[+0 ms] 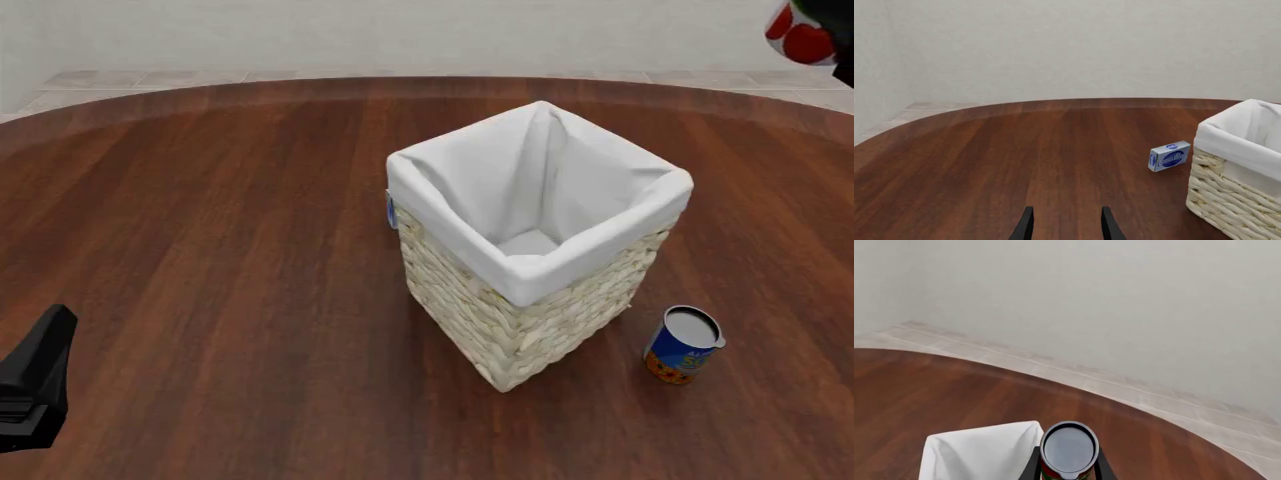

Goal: Pick up the tomato sauce, and put it in the basket.

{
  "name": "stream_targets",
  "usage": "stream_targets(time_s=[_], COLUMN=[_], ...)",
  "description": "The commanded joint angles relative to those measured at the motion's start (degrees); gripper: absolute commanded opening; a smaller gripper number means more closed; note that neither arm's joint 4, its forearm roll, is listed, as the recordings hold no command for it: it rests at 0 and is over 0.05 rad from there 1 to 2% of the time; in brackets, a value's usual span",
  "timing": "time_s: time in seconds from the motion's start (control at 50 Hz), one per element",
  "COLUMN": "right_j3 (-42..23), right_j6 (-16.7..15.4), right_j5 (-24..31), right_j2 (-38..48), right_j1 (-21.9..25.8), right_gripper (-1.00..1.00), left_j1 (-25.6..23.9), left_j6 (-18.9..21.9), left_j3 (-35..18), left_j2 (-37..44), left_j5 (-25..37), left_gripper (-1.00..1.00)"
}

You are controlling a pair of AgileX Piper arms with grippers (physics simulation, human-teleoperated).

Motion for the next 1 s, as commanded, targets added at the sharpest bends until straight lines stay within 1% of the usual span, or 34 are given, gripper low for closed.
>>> stream_targets(time_s=[0.02,0.24,0.66,0.86,1.0], right_j3=[-0.94,-0.58,0.92,2.05,3.37], right_j6=[1.01,1.40,1.98,2.24,3.17], right_j5=[-0.31,-1.38,-4.30,-6.35,-8.65], right_j2=[1.08,2.33,5.18,7.06,9.21], right_j1=[2.80,5.68,9.73,11.24,12.20], right_gripper=[-1.00,-1.00,-1.00,-1.00,-1.00], left_j1=[0.00,0.00,0.00,0.00,0.00], left_j6=[0.00,0.00,-0.02,0.00,0.00], left_j3=[0.00,0.00,0.00,0.00,0.00], left_j2=[0.00,-0.01,0.00,0.01,0.00], left_j5=[0.00,0.00,0.00,0.00,0.00], left_gripper=[1.00,1.00,1.00,1.00,1.00])
